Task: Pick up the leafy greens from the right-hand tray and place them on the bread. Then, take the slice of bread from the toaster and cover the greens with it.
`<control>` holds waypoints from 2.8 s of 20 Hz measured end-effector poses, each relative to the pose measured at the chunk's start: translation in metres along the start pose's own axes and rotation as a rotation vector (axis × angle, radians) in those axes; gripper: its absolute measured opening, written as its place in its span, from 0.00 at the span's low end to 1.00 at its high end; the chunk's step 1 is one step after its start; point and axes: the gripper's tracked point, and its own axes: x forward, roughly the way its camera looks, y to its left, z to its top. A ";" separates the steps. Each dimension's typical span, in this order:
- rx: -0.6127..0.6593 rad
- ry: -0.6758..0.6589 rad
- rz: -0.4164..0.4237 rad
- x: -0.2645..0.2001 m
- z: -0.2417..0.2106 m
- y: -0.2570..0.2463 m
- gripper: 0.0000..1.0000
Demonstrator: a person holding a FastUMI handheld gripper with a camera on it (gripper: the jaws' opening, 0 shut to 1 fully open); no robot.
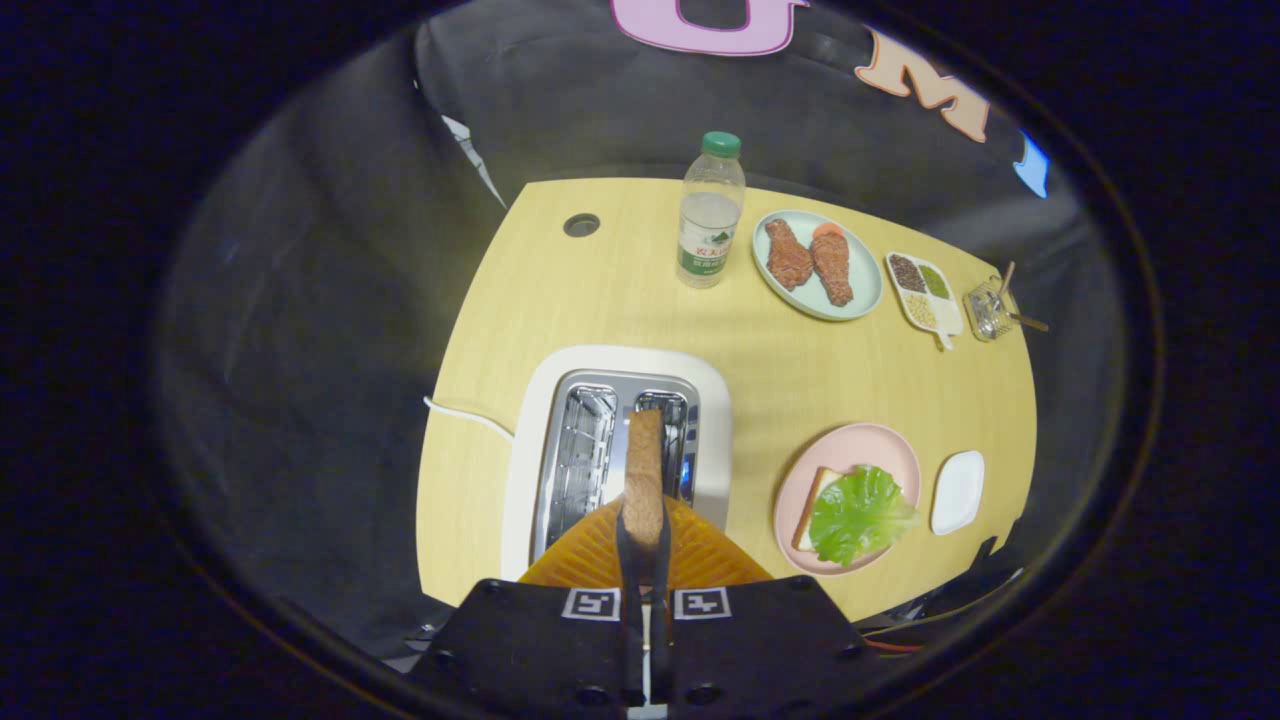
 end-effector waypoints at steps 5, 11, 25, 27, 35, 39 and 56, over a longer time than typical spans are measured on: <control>0.056 -0.032 0.054 -0.023 0.005 -0.008 0.05; 0.120 -0.097 0.116 -0.071 0.020 -0.026 0.05; 0.174 -0.117 0.056 -0.091 0.006 -0.143 0.05; 0.167 -0.086 0.031 -0.074 -0.007 -0.164 0.05; 0.231 0.032 0.052 -0.002 -0.046 -0.205 0.05; 0.279 0.038 0.095 0.021 -0.051 -0.209 0.05; 0.460 0.019 0.075 0.083 -0.106 -0.273 0.12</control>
